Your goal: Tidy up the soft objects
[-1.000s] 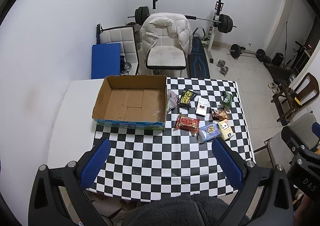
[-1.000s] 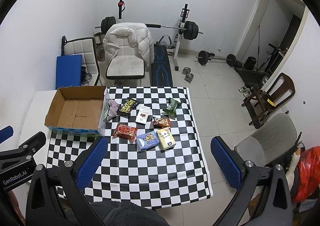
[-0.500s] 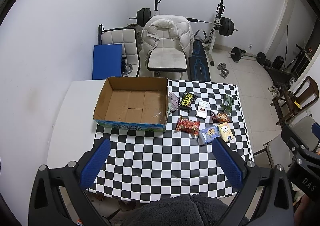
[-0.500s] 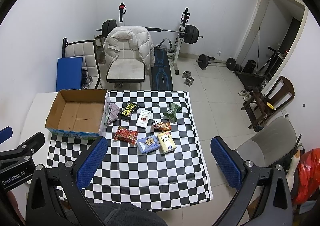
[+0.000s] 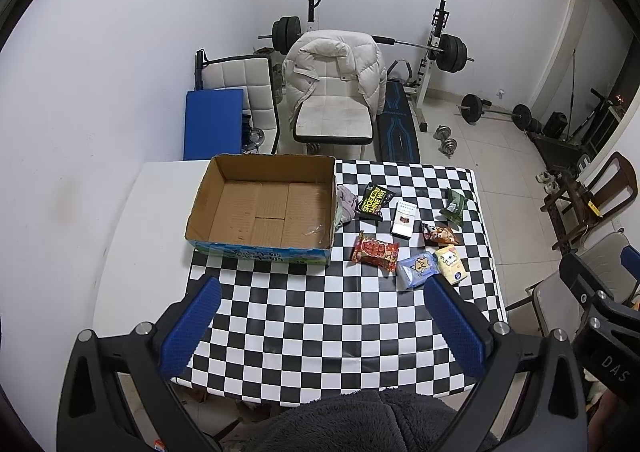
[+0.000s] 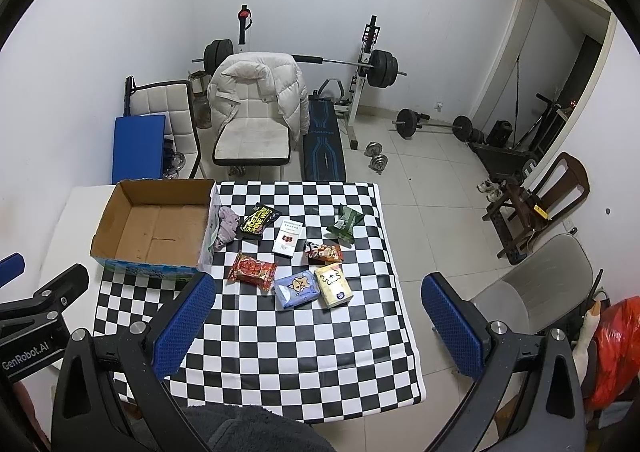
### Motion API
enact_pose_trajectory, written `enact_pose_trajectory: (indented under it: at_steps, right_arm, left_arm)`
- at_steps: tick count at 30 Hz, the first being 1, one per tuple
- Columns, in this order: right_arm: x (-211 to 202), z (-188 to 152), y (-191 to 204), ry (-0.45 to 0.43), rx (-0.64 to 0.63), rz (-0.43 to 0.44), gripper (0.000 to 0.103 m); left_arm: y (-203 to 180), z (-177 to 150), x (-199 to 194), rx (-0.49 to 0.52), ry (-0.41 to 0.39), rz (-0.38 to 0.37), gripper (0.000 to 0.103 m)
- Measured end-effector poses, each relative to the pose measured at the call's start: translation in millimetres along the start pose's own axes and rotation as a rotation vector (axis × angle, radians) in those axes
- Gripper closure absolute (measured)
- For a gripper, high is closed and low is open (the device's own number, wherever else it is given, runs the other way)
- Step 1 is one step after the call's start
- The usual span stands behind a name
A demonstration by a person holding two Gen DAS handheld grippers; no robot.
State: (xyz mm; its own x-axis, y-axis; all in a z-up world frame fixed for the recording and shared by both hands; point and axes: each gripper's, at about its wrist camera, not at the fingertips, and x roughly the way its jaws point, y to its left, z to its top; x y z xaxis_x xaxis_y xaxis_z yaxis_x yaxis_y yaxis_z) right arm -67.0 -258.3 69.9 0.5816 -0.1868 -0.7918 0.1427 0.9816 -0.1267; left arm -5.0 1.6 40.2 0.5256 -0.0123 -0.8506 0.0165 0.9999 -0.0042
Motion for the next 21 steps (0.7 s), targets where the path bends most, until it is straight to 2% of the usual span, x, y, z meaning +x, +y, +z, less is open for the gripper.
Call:
enact_pose_trajectory:
  at_steps: [21]
  right_arm:
    - [1.4, 6.0, 1.5, 0.002, 0.004, 0.011, 0.0]
  left_arm:
    - [0.9, -3.5, 2.6, 0.0, 0.002, -0.001, 0.0]
